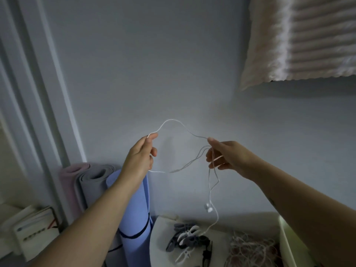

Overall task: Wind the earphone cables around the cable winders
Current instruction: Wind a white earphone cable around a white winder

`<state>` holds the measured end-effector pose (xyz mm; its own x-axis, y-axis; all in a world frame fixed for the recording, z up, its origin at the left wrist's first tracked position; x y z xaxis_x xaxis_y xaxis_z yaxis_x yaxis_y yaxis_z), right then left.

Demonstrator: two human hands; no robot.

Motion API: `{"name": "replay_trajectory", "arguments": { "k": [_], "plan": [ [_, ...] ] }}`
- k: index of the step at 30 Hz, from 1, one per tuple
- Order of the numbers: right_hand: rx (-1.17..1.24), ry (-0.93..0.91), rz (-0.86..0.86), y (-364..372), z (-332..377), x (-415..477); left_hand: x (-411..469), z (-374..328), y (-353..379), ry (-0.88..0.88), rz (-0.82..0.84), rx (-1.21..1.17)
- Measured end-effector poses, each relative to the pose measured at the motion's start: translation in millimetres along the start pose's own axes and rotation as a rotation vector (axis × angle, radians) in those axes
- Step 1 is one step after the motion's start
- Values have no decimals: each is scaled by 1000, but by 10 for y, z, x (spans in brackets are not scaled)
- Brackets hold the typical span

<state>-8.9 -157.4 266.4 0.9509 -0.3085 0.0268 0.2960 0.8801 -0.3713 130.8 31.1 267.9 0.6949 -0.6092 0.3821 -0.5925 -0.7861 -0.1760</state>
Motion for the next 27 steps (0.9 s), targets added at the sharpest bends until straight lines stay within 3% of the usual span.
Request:
{"name": "replay_trajectory", "arguments": {
  "k": [3,9,15,17,23,27],
  "plan": [
    [-146,27,-95,-55,-17,67,108,-173,-21,74,14,44],
    [-153,37,-171,-106,-83,216,417,-633,-75,223,-6,131],
    [349,-19,-240,-94,-150,274,507,-715,-53,223,18,64],
    [408,-60,-234,-61,-114,292,507,-676,-39,212,23,28],
    [208,-166,-243,-50,108,273,460,-527,30,161,71,5],
    [223,-281,-319,-76,284,300,445,-463,45,132,99,21]
  ]
}}
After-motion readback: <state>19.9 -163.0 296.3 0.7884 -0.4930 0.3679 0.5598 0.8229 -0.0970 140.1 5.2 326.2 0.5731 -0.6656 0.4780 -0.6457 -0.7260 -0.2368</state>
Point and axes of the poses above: each hand's wrist, its own x-axis towards the middle knuckle, its own y-axis out of the palm, z = x × y, the point moved 5 cm from there along x, towards the middle knuckle, and after that the axes turned 12 degrees about z, right-handed, at the moved point
